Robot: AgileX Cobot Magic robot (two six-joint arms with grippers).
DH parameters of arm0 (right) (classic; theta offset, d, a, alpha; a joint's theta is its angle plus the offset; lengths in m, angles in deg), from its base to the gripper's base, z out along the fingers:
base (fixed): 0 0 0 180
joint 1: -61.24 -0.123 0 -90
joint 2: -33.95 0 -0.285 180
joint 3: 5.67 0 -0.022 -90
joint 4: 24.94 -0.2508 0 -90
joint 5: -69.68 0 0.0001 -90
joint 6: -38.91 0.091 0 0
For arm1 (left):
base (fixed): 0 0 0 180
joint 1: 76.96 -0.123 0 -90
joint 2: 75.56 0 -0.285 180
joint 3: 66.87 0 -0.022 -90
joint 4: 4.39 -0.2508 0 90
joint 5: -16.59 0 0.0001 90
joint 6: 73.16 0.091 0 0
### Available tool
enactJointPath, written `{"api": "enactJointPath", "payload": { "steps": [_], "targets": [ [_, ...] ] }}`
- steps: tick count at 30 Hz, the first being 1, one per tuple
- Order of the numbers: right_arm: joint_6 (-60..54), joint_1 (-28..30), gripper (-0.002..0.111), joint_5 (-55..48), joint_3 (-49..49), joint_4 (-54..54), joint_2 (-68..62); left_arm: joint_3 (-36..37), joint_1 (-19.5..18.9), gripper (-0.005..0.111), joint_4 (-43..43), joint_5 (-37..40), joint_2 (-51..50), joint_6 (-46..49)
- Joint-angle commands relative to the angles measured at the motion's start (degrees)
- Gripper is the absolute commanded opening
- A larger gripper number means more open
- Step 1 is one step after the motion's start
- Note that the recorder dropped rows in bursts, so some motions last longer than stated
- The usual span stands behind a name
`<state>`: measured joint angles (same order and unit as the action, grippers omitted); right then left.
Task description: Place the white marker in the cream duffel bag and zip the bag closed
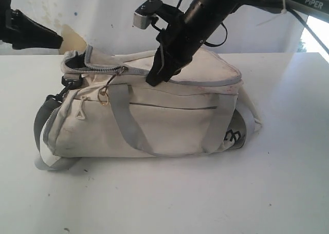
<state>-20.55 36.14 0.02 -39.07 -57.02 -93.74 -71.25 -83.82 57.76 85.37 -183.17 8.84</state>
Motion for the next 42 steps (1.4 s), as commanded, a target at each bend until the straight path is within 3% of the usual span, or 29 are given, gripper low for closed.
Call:
{"api": "enactJointPath", "payload": {
  "steps": [1, 6, 10, 13, 17, 24, 28, 35, 42],
  "targets": [
    [2.3, 0.5, 0.000, -0.3, 0.1, 0.0, 0.4, 2.8, 1.6, 0.044, -4.7, -1.2, 6.2, -6.4],
    [2.3, 0.5, 0.000, -0.3, 0.1, -2.4, 0.4, 8.3, 8.7, 0.044, -10.7, -9.6, 9.5, -7.4],
    [2.3, 0.5, 0.000, -0.3, 0.1, -2.6, 0.4, 15.2, 16.4, 0.046, -8.8, -19.8, 9.4, -10.0],
    [2.3, 0.5, 0.000, -0.3, 0.1, -2.6, 0.4, 17.2, 20.3, 0.069, -6.9, -27.8, 9.4, -10.5],
    [2.3, 0.5, 0.000, -0.3, 0.1, -2.6, 0.4, 17.9, 21.8, 0.072, -3.3, -32.2, 8.6, -11.6],
    [2.3, 0.5, 0.000, -0.3, 0.1, -2.6, 0.4, 17.9, 21.9, 0.071, 1.2, -31.8, 3.7, -11.7],
    [2.3, 0.5, 0.000, -0.3, 0.1, -2.6, 0.4, 17.9, 21.9, 0.056, 1.6, -33.2, 2.8, -11.7],
    [2.3, 0.5, 0.000, -0.3, 0.1, -2.6, 0.4, 17.9, 21.9, 0.000, 4.5, -29.2, 3.6, -11.6],
    [2.4, 0.5, 0.000, -0.3, 0.1, -0.2, 0.4, 17.9, 20.3, 0.000, 2.8, -23.4, 7.7, -17.0]
  ]
}}
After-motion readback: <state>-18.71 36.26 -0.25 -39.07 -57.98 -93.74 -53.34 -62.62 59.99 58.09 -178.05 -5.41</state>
